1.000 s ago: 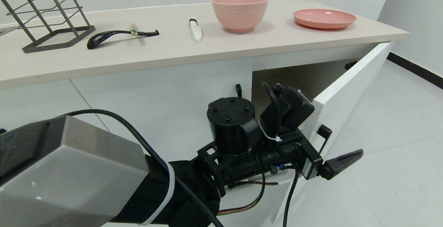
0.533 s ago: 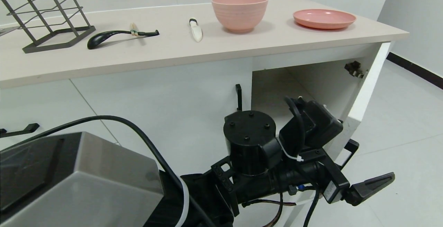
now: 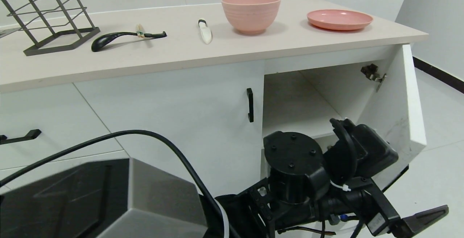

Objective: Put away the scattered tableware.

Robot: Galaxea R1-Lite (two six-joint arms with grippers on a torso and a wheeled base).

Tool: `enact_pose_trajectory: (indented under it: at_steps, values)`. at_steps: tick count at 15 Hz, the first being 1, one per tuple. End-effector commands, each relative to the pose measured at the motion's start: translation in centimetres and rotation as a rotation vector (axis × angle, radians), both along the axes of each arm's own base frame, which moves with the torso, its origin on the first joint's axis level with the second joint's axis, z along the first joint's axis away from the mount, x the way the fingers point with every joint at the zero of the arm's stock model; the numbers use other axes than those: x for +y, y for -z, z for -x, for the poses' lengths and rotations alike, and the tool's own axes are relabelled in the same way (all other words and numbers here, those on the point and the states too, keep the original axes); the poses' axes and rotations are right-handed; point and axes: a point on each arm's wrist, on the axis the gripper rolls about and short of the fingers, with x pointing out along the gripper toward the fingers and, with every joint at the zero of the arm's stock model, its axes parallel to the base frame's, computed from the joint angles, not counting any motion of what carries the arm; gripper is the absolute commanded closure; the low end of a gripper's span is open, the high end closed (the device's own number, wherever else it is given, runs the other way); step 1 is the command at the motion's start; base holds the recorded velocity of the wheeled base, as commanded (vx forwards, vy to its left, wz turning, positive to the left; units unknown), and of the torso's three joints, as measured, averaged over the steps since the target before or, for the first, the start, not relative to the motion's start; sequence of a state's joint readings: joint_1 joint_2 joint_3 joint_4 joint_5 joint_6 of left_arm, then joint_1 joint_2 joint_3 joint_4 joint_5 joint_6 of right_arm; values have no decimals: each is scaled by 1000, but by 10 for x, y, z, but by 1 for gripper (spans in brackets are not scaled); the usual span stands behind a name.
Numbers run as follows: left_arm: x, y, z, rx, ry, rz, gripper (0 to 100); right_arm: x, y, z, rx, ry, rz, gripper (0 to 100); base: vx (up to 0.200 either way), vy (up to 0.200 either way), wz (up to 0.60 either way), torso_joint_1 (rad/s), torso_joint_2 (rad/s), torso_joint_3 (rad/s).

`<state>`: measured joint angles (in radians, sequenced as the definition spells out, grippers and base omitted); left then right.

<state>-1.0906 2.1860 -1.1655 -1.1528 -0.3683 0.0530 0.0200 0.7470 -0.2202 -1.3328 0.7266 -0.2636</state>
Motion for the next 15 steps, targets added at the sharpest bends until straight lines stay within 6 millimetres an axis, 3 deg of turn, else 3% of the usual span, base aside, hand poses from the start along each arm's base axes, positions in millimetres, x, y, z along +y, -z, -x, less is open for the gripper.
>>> enact_pose_trajectory:
  at_steps: [1,5,9,11,15]
  values:
    - [-17,13,8,15,35,1,0,0,-1,-1,-2,1,1,0,0,0,0,0,0,0]
    - [-50,27,31,27,94,52,0,0,-11,6,-63,0,6,0,0,0,0,0,0,0]
    - [-60,36,57,46,153,75,0,0,-24,13,-129,-1,7,0,0,0,0,0,0,0]
    - [-49,36,58,62,108,58,0,0,-23,15,-133,-1,9,0,0,0,0,0,0,0]
    - [34,9,42,95,-29,-8,0,1,-17,17,-131,-22,28,0,0,0,0,0,0,0]
